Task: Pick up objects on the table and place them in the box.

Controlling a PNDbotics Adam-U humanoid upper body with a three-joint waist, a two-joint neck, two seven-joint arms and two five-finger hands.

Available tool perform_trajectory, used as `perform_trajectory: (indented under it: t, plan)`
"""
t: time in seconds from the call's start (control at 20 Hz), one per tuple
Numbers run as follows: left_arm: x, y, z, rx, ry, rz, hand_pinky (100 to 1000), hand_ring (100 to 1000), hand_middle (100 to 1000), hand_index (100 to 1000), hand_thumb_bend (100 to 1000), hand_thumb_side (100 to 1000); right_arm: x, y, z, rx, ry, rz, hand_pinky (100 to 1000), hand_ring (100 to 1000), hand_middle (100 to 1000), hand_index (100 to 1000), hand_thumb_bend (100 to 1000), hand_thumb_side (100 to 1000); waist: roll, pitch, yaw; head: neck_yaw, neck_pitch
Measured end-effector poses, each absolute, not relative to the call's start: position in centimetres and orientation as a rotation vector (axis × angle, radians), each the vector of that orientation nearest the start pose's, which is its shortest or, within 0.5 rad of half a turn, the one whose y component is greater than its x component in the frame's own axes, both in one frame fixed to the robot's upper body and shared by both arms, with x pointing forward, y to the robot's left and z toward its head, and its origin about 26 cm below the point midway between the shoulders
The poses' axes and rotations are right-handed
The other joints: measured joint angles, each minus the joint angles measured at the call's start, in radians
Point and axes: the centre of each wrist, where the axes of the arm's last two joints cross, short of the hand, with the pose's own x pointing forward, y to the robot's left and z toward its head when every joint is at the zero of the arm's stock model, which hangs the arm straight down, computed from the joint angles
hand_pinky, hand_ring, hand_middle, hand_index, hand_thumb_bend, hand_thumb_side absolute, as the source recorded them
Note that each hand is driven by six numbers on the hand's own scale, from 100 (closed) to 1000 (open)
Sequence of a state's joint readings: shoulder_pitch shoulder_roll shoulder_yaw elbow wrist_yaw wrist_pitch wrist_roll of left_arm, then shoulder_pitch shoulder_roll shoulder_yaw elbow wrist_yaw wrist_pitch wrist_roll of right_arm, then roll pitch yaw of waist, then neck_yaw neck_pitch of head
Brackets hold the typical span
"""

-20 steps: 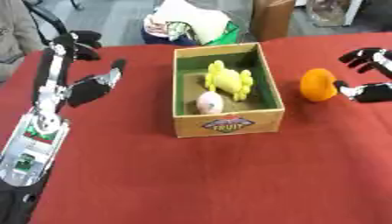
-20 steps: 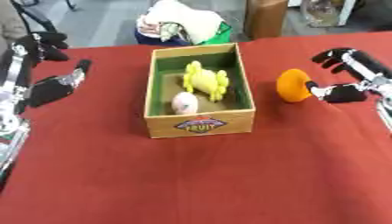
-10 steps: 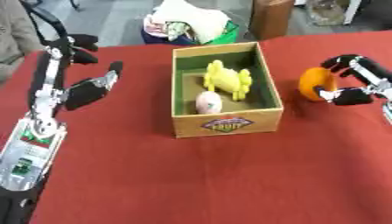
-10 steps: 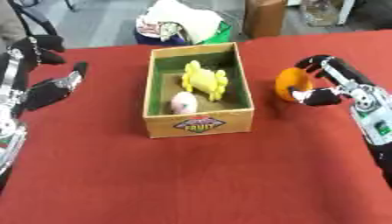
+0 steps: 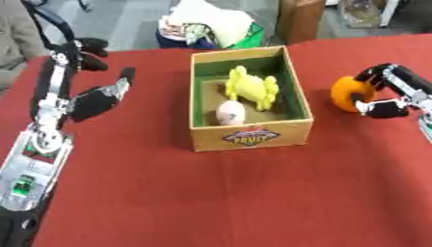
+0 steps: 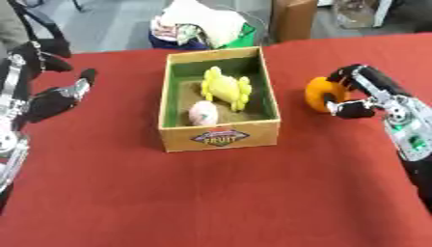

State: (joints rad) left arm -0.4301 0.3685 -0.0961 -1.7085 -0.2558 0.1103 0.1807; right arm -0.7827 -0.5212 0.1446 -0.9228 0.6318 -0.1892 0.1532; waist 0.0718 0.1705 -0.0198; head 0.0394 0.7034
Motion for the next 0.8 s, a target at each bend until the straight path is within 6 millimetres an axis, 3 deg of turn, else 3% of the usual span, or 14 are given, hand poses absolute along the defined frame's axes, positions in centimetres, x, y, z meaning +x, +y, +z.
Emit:
perform_trajectory:
  t: [0.2, 0.3, 0.6, 0.8]
  plan:
    - [35.3, 25.2, 17.1, 0.56, -2.035, -0.418, 684, 571, 588, 732, 437, 158, 45.4, -33.7, 14.0, -0.858, -1.534, 1.136, 562, 506, 331, 391, 100, 100, 0.0, 0.0, 0.0, -0.001, 0.0]
    - [35.3, 25.2, 17.1, 0.56, -2.035, -0.418, 683, 571, 588, 731, 435, 158, 45.4, -33.7, 14.0, -0.887, -1.553, 1.109, 546, 495, 281, 336, 100, 100, 0.0, 0.0, 0.0, -0.001, 0.0]
    - [35.3, 25.2, 17.1, 0.56, -2.035, -0.417, 683, 572, 588, 732, 434, 158, 45.4, -33.2, 14.7, -0.93, -1.642, 1.034, 540, 492, 269, 326, 100, 100, 0.0, 0.0, -0.001, -0.001, 0.0]
    - [35.3, 25.2, 16.9, 0.56, -2.029, -0.417, 684, 572, 589, 732, 434, 159, 45.6, -32.0, 17.7, -0.922, -1.756, 0.997, 540, 491, 268, 326, 100, 100, -0.002, 0.0, -0.005, 0.0, 0.0]
